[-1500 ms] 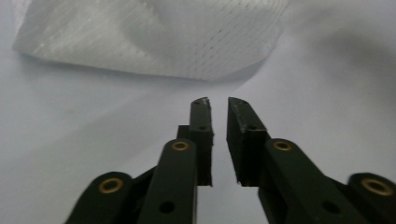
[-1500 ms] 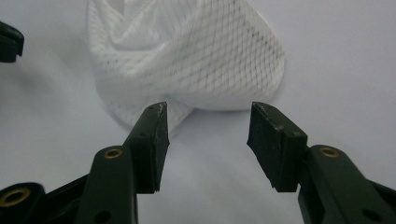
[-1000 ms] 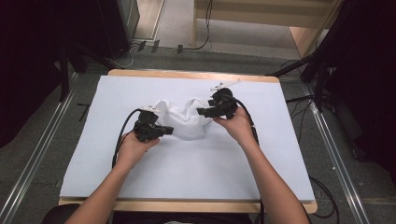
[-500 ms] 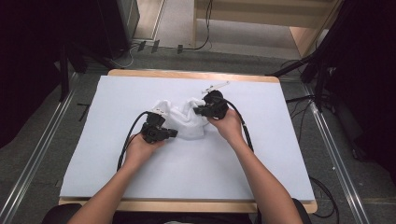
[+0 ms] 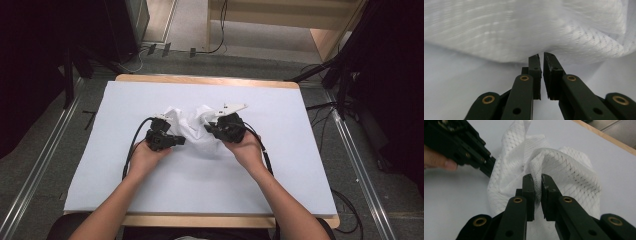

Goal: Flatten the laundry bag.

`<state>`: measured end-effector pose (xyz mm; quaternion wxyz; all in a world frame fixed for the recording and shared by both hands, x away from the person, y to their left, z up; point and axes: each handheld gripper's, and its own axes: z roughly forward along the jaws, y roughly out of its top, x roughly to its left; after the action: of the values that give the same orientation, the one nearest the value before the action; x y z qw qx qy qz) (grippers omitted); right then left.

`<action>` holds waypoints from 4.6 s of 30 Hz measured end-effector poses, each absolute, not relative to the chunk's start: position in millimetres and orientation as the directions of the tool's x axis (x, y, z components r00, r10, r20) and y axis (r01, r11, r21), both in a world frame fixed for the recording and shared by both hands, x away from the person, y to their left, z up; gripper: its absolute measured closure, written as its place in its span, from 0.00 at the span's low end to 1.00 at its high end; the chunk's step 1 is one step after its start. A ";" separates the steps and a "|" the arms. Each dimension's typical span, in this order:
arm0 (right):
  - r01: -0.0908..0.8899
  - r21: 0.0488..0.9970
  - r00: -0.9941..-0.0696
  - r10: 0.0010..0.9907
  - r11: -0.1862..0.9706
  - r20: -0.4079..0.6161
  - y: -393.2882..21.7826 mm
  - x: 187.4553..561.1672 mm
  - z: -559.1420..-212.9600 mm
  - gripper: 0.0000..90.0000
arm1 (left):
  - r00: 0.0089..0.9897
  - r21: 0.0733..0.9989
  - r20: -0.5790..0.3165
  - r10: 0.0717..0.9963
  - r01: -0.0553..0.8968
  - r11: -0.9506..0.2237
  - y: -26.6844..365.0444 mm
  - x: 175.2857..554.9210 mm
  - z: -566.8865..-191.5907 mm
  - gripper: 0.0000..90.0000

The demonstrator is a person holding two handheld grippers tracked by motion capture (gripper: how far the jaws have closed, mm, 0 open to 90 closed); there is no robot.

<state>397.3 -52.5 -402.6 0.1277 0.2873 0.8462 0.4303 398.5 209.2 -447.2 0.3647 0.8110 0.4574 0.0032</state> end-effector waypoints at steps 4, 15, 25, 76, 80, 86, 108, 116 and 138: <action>0.365 0.803 -0.810 0.585 0.471 0.025 -51.8 389.6 -404.0 0.93 | 0.571 0.605 -0.344 0.745 0.742 -0.289 226.0 396.0 -435.1 0.92; 0.354 0.776 -0.866 0.496 0.522 0.062 -19.9 369.0 -421.5 0.92 | 0.498 0.634 -0.315 0.808 0.744 -0.212 279.7 387.5 -407.7 0.89; 0.388 0.729 -0.890 0.434 0.564 0.138 0.7 349.8 -440.8 0.92 | 0.483 0.648 -0.331 0.811 0.741 -0.176 295.5 384.6 -399.6 0.82; 0.451 0.726 -0.884 0.373 0.520 0.283 -12.8 361.8 -418.1 1.00 | 0.468 0.622 -0.323 0.823 0.760 -0.189 299.7 378.4 -403.7 0.57; 0.438 0.723 -0.894 0.344 0.535 0.287 -8.3 347.9 -419.6 1.00 | 0.464 0.616 -0.325 0.824 0.765 -0.188 301.2 381.5 -406.9 0.56; 0.427 0.715 -0.901 0.322 0.553 0.289 -6.2 328.7 -423.5 1.00 | 0.458 0.612 -0.334 0.824 0.770 -0.180 302.4 386.8 -410.4 0.55; 0.440 0.744 -0.876 0.421 0.502 0.234 -45.4 331.0 -409.0 0.92 | 0.429 0.539 -0.365 0.826 0.821 -0.188 301.7 407.5 -437.0 0.58; 0.473 0.738 -0.837 0.508 0.482 0.204 -50.6 364.1 -416.1 0.83 | 0.410 0.496 -0.392 0.824 0.848 -0.186 296.9 407.5 -445.5 0.78; 0.562 0.639 -0.779 0.596 0.525 0.196 2.4 426.8 -450.8 0.85 | 0.463 0.567 -0.374 0.804 0.800 -0.197 283.5 391.5 -431.9 1.00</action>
<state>426.8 2.4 -450.8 0.0234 0.3317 0.8729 0.3570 391.5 283.5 -431.9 0.3647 0.7737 0.5180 0.0028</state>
